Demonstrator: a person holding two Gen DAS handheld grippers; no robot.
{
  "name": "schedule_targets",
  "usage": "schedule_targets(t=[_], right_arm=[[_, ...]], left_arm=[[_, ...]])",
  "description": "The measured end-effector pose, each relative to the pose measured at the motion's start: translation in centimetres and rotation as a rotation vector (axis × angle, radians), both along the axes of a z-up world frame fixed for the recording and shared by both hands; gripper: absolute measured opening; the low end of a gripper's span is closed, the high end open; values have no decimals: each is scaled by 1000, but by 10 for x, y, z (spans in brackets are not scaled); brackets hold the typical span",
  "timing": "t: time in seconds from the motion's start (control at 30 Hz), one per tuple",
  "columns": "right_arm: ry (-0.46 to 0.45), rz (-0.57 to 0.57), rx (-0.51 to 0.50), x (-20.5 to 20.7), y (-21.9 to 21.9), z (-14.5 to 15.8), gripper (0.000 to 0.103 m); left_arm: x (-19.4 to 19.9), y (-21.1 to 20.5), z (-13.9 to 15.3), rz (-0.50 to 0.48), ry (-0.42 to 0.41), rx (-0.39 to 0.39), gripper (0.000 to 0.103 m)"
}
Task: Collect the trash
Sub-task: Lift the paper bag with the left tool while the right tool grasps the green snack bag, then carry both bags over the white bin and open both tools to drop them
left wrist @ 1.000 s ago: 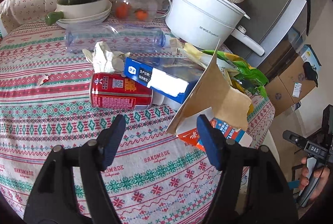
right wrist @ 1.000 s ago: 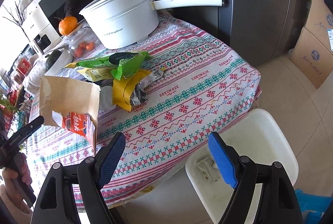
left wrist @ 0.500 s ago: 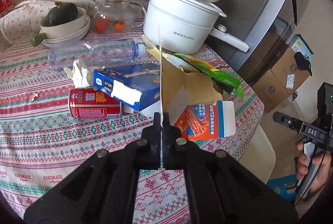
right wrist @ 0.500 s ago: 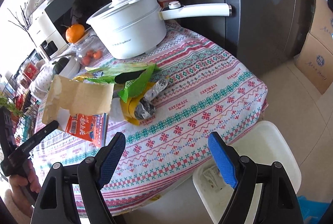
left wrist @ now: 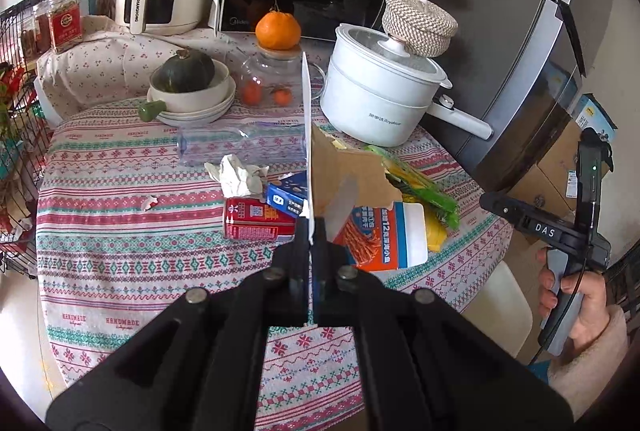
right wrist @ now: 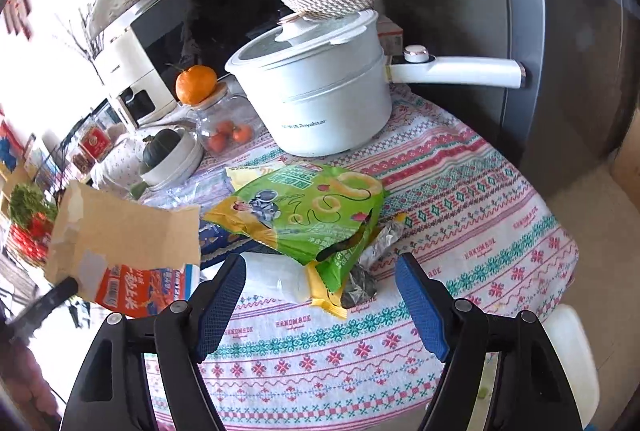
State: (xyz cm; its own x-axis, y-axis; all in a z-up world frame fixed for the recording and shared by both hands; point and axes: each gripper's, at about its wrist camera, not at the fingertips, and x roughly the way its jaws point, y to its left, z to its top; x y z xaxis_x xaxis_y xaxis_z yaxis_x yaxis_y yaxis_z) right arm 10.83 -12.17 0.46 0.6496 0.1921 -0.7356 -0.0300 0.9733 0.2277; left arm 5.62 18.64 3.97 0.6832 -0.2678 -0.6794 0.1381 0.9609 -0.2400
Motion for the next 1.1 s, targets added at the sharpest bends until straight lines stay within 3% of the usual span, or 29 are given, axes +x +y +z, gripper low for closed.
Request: schedule_targets(t=[0.07, 0.17, 0.27, 0.37, 0.47, 0.53, 0.63, 0.9, 1.1], right_arm=[[-19, 56, -95, 6, 19, 0, 78], [-19, 144, -134, 16, 40, -9, 74], [4, 200, -247, 26, 63, -25, 68], [11, 236, -392, 34, 84, -44, 55], [0, 232, -465, 42, 92, -56, 29], [-21, 215, -467, 46, 91, -57, 11], [-102, 164, -453, 41, 84, -41, 4], [-266, -15, -300, 0, 25, 39, 3], [-296, -83, -198, -54, -22, 79, 3]], left_arm=[[0, 4, 4, 19, -19, 15, 1], [0, 8, 5, 35, -29, 31, 1], [3, 9, 1, 46, -21, 49, 1], [6, 12, -3, 50, -4, 35, 1], [6, 11, -3, 50, -4, 32, 1], [6, 11, -2, 52, -9, 25, 1], [5, 11, 2, 55, -24, 6, 1], [-2, -1, 17, 32, -96, -46, 1], [-7, -32, 20, -46, -106, -90, 1]])
